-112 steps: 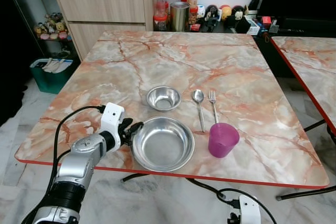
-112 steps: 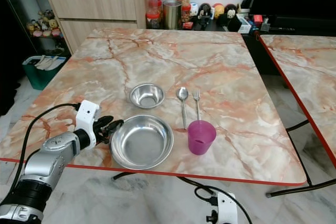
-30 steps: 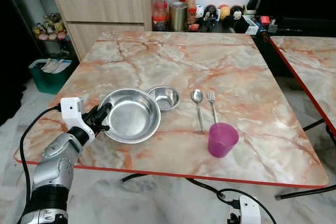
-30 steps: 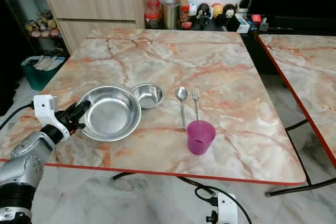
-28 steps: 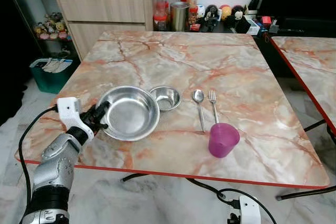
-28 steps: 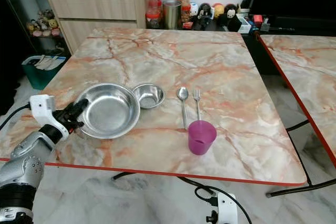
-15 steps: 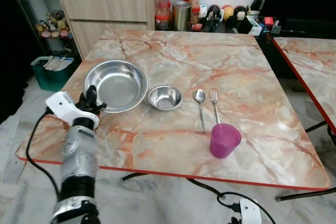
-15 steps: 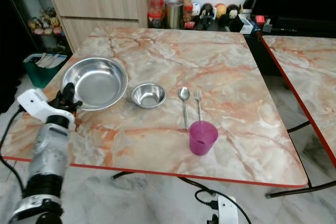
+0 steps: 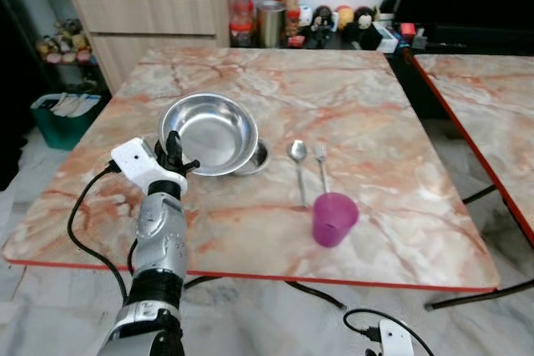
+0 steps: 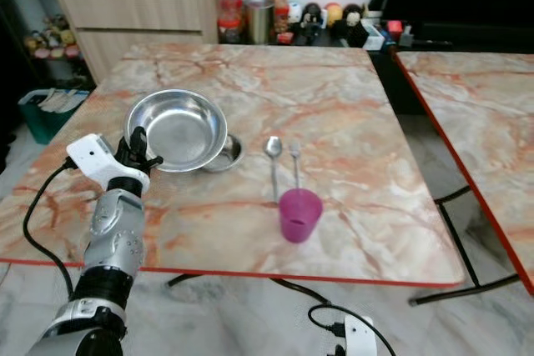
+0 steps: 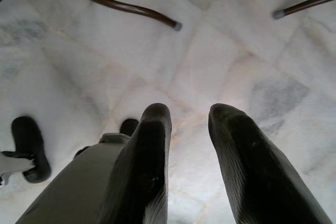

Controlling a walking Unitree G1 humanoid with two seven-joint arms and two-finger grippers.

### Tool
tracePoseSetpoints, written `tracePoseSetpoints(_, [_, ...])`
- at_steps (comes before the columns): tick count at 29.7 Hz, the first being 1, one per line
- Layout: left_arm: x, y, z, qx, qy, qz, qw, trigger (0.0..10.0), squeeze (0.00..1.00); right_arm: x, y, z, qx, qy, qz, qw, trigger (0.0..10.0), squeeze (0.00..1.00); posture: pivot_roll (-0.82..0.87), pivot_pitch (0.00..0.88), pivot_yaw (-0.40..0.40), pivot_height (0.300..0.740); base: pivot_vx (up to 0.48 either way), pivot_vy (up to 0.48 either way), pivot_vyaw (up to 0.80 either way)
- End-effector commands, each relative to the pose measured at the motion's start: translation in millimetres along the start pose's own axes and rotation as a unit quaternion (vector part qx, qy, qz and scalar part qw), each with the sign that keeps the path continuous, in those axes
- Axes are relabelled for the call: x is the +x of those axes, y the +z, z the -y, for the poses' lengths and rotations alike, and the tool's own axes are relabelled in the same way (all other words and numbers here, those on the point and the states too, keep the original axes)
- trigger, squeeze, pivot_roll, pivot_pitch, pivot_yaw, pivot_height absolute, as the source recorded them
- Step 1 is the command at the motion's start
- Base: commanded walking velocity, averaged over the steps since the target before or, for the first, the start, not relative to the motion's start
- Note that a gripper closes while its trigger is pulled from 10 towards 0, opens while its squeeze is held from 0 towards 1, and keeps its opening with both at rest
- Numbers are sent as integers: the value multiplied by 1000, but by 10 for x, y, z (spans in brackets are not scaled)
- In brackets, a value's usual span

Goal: Setting the table

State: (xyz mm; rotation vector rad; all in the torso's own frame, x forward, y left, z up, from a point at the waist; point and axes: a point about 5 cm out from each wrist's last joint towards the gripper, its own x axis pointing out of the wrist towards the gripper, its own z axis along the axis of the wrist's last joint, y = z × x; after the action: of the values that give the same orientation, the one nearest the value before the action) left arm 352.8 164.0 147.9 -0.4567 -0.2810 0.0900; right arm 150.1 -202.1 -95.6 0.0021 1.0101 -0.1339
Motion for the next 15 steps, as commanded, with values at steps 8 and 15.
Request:
tracePoseSetpoints(8, [193, 394, 129, -2, -13, 74, 997, 10000, 0, 15, 96, 37, 9, -12, 13, 1000, 10000, 0, -3, 0, -35, 740, 0, -289, 0])
tracePoseSetpoints(15, [211, 443, 182, -4, -21, 82, 996, 10000, 0, 23, 139, 13, 19, -11, 19, 1000, 10000, 0, -1, 0, -31, 740, 0, -290, 0])
